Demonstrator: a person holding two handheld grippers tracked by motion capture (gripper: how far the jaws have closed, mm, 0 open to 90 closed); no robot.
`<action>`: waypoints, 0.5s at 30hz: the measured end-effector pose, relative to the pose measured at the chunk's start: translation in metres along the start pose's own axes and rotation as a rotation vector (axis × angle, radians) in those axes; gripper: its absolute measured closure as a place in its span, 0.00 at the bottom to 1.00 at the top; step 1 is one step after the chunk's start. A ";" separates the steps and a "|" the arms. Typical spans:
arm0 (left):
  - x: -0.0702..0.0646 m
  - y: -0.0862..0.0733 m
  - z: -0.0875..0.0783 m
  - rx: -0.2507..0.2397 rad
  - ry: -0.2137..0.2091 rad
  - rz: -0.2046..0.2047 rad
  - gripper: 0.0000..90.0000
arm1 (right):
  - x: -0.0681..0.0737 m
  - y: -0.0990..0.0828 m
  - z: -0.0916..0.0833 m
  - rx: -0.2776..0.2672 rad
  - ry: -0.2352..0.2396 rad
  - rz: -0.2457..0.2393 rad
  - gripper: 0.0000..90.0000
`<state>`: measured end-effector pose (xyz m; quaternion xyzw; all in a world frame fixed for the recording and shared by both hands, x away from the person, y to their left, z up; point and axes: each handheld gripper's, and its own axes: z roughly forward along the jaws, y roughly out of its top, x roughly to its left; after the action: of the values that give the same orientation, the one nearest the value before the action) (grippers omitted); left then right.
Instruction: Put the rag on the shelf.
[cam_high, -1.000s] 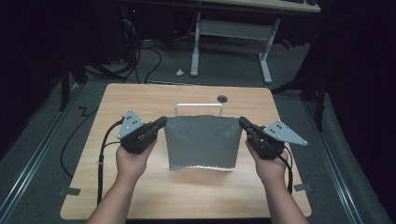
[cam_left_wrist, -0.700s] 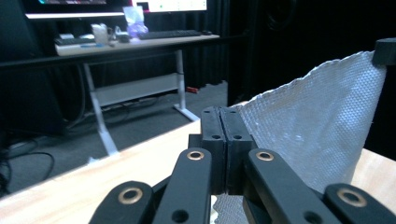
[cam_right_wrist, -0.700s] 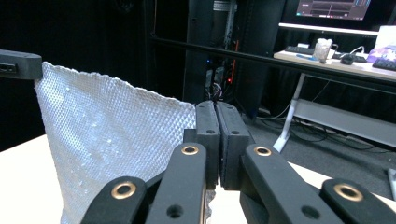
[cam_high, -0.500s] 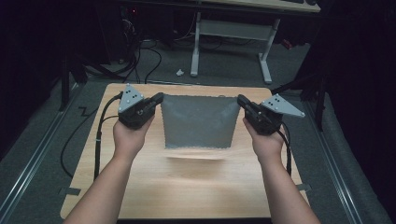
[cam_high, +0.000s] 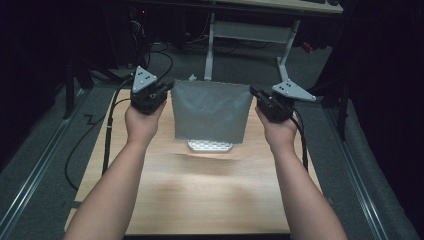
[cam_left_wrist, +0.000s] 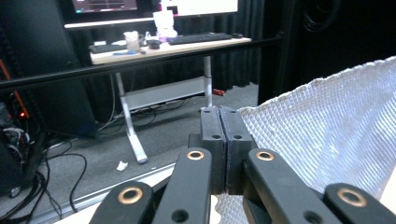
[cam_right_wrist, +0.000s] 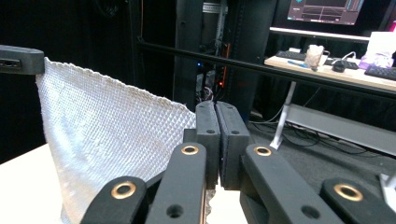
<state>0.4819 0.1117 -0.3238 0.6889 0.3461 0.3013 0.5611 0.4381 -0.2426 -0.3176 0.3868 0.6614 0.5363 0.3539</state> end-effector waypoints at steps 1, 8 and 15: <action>0.001 0.000 0.005 0.013 0.006 0.000 0.99 | -0.004 -0.001 0.005 0.006 -0.003 0.009 1.00; 0.004 -0.009 0.028 0.084 0.027 0.010 0.99 | -0.020 -0.012 0.033 0.069 -0.030 0.026 1.00; 0.005 -0.035 0.050 0.210 0.009 -0.008 0.99 | -0.029 -0.028 0.052 0.167 -0.043 0.021 1.00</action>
<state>0.5202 0.0918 -0.3674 0.7412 0.3808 0.2642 0.4856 0.4936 -0.2496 -0.3531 0.4333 0.6920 0.4744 0.3291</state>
